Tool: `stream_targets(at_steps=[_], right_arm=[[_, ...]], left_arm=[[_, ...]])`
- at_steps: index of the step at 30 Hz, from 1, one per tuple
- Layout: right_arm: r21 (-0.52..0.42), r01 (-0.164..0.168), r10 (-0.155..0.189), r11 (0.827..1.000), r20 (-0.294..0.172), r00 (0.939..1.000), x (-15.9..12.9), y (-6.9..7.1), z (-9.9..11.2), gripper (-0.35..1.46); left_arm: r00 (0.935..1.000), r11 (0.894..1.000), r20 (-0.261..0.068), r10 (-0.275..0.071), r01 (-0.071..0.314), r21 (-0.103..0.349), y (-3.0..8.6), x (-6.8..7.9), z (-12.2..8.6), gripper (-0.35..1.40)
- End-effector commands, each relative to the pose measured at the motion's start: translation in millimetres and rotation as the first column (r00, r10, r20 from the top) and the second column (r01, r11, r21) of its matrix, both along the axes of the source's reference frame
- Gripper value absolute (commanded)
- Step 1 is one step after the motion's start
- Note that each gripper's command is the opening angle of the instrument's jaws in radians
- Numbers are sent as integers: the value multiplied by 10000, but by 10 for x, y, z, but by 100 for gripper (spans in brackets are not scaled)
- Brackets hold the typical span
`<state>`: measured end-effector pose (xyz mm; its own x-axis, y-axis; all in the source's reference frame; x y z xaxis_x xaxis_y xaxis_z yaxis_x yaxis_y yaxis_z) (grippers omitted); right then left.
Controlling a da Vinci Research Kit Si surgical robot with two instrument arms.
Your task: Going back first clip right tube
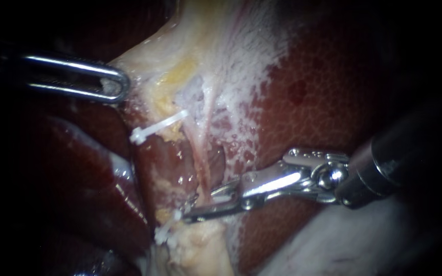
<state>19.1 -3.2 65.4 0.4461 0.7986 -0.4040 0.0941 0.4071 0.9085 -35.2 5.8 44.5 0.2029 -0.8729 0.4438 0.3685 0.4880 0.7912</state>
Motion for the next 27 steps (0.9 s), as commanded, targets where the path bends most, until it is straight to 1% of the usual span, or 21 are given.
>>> stream_targets(at_steps=[1, 17, 18, 19, 20, 23, 25, 27], right_arm=[[-2, 5, -5, 10000, -7, 10000, 0, 0, 0, -35], [45, 15, -15, 10000, 38, 10000, -1, 0, 0, -35], [-62, 35, -35, 10000, -9, 10000, -1, 0, 0, -35], [-161, 41, -43, 9999, -80, 10000, -1, 0, 0, -32], [-376, 79, -86, 9993, -171, 9998, -1, 0, 0, -17], [-979, 151, -192, 9951, -406, 9990, -1, 0, 0, 9], [-1364, 178, -255, 9905, -546, 9982, -1, 0, 0, 18], [-1755, 175, -296, 9843, -671, 9973, -1, 0, 0, 17]], left_arm=[[10000, 10000, -3, 1, -1, -5, 0, 0, 0, -35], [10000, 10000, -7, -2, 2, -10, 0, -1, 1, -35], [10000, 10000, -7, -2, 2, -10, 0, -1, 1, -35], [10000, 10000, -7, -2, 2, -11, 0, -1, 1, -35], [10000, 10000, -7, -2, 2, -11, 0, -1, 1, -35], [10000, 10000, -7, -1, 1, -13, -1, 0, 1, -35], [10000, 10000, -7, -1, 1, -14, -1, 0, 1, -35], [10000, 10000, -7, -1, 1, -14, -1, 0, 1, -35]])
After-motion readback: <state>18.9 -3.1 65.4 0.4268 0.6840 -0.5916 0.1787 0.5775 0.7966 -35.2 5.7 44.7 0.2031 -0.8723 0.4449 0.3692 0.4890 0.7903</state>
